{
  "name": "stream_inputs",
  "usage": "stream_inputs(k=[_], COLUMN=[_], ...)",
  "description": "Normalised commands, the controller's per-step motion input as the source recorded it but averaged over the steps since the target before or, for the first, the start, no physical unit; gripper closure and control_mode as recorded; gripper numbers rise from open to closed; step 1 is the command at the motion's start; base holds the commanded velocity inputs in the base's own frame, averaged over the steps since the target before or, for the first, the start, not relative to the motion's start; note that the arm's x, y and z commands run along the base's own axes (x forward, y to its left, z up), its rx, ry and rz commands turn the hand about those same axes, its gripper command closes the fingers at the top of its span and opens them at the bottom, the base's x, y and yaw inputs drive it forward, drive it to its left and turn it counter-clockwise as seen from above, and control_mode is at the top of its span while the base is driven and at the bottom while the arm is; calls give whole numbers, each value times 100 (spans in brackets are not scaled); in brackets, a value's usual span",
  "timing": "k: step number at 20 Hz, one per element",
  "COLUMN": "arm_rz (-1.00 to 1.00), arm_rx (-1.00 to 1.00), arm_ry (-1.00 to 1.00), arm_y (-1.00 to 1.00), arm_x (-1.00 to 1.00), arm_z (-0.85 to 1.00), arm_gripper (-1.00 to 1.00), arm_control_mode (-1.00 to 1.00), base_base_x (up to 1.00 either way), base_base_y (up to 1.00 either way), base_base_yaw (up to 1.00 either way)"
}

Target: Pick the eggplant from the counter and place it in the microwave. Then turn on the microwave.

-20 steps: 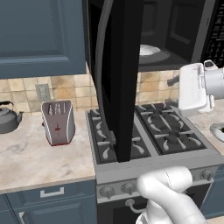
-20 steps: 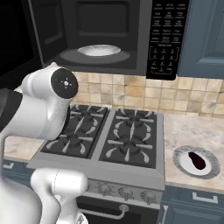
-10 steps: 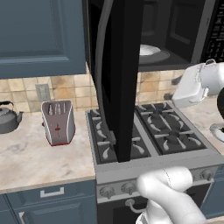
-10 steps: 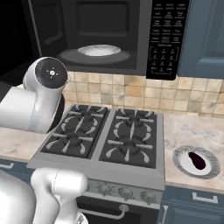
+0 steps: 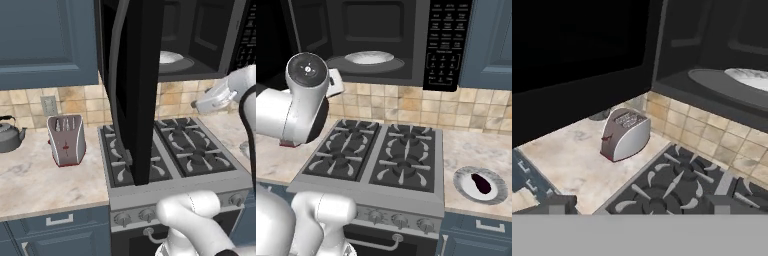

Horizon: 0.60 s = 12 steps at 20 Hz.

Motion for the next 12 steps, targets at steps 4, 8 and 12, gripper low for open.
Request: stream_inputs(k=[4,8,12], arm_rz=[-20,-25,-26], arm_rx=[-2,-2,-4], arm_ry=[8,8,9], arm_y=[-25,-16,-14], arm_x=[33,43,38], arm_z=[-1,-3,-6], arm_gripper=[-100,-100,-100], arm_control_mode=[-100,-100,-100], base_base_x=[0,0,0], base_base_y=[0,0,0], base_base_yaw=[0,0,0])
